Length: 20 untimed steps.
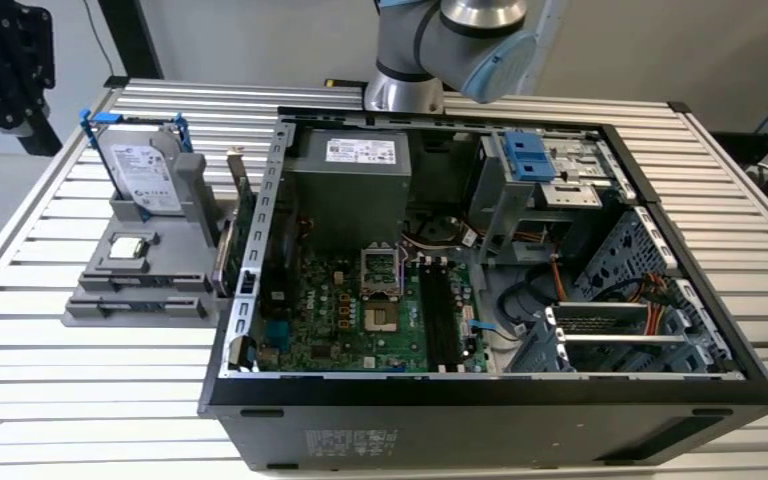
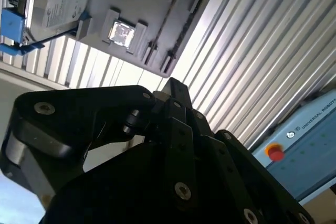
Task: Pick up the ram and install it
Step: 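Pick up the ram and move it above insertion slot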
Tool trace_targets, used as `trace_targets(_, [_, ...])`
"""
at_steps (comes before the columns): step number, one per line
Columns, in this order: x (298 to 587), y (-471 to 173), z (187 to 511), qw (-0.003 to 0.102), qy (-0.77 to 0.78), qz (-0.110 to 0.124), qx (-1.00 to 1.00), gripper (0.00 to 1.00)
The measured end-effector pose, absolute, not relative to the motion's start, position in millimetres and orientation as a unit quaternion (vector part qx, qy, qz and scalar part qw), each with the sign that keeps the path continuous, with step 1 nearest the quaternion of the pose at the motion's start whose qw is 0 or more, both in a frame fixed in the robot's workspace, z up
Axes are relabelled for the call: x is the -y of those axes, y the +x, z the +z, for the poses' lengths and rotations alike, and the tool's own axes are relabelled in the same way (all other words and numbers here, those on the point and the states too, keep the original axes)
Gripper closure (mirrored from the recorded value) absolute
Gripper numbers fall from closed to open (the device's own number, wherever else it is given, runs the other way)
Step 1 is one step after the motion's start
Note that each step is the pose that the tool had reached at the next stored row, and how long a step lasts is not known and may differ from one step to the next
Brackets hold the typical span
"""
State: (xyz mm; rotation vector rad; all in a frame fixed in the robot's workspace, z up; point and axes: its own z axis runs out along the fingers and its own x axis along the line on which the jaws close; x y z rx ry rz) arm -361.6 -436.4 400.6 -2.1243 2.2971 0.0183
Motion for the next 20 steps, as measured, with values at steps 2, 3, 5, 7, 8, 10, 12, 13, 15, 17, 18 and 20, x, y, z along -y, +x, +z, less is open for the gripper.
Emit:
trace_targets(2, [436.4,-361.5,400.6,0.006,-0.692,0.006,-0.722,1.00])
trace_targets(3, [436.4,-361.5,400.6,0.006,-0.698,0.006,-0.716,1.00])
trace_targets(5, [436.4,-361.5,400.6,0.006,-0.709,0.006,-0.705,1.00])
trace_targets(7, [436.4,-361.5,400.6,0.005,-0.720,0.007,-0.693,1.00])
trace_targets(8, [436.4,-361.5,400.6,0.005,-0.726,0.007,-0.688,1.00])
trace_targets(10, [436.4,-361.5,400.6,0.004,-0.735,0.008,-0.678,1.00])
trace_targets(12, [436.4,-361.6,400.6,0.003,-0.741,0.009,-0.672,1.00])
trace_targets(13, [436.4,-361.6,400.6,0.003,-0.742,0.009,-0.671,1.00])
trace_targets(15, [436.4,-361.5,400.6,0.003,-0.744,0.009,-0.669,1.00])
trace_targets(17, [436.4,-361.5,400.6,0.003,-0.746,0.009,-0.666,1.00])
trace_targets(18, [436.4,-361.5,400.6,0.003,-0.747,0.009,-0.665,1.00])
trace_targets(20, [436.4,-361.5,400.6,0.003,-0.749,0.009,-0.663,1.00])
